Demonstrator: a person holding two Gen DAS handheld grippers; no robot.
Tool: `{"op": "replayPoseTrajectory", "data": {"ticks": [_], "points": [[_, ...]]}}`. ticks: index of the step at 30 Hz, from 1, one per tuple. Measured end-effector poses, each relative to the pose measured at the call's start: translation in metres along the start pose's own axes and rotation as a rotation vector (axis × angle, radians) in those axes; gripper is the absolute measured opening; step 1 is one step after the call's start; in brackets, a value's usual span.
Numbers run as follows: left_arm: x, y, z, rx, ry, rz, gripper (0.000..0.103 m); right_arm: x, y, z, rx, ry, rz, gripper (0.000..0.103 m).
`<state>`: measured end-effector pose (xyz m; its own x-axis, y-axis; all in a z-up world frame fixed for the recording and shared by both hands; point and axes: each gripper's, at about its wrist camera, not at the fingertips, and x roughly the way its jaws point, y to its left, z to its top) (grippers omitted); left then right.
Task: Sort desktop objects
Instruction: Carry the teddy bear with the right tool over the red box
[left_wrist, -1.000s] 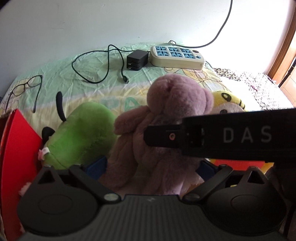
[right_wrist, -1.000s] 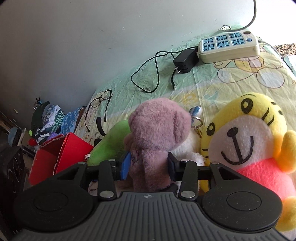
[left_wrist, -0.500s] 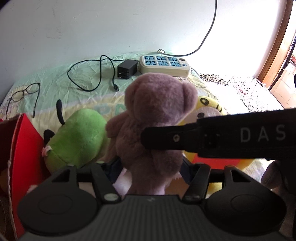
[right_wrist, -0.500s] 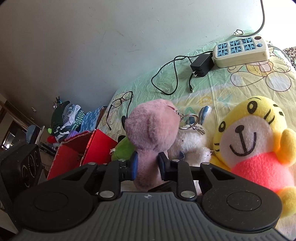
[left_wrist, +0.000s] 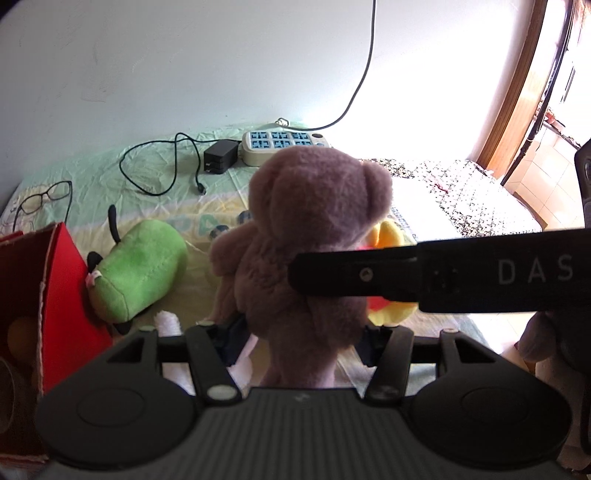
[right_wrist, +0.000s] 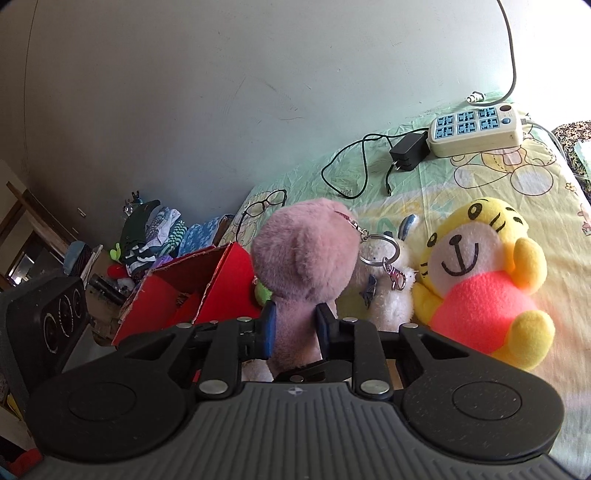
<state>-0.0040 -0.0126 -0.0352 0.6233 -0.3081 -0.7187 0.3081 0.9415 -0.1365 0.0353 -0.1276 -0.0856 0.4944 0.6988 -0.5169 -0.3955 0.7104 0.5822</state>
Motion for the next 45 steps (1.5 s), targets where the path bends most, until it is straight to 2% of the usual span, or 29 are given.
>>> {"op": "replayPoseTrajectory", "data": {"ticks": [6, 11, 20, 27, 37, 41, 45], "points": [[-0.022, -0.002, -0.013, -0.032, -0.014, -0.005, 0.057, -0.012, 0.012, -0.012, -0.036, -0.015, 0.028, 0.025], [-0.040, 0.002, -0.024, -0.071, -0.021, 0.023, 0.057, -0.009, 0.024, -0.020, -0.071, -0.004, 0.070, 0.025], [-0.085, 0.033, -0.036, -0.124, -0.096, 0.065, 0.057, 0.008, 0.064, -0.019, -0.116, -0.002, 0.156, 0.025], [-0.126, 0.084, -0.034, -0.139, -0.163, 0.062, 0.057, 0.034, 0.116, -0.012, -0.145, -0.041, 0.206, 0.025], [-0.172, 0.179, -0.027, -0.136, -0.249, 0.131, 0.057, 0.101, 0.195, -0.007, -0.212, -0.100, 0.255, 0.025], [-0.175, 0.218, -0.034, -0.150, -0.236, 0.160, 0.057, 0.135, 0.217, -0.012, -0.225, -0.098, 0.263, 0.025], [-0.165, 0.251, -0.046, -0.181, -0.186, 0.173, 0.056, 0.167, 0.228, -0.020, -0.213, -0.072, 0.256, 0.025]]}}
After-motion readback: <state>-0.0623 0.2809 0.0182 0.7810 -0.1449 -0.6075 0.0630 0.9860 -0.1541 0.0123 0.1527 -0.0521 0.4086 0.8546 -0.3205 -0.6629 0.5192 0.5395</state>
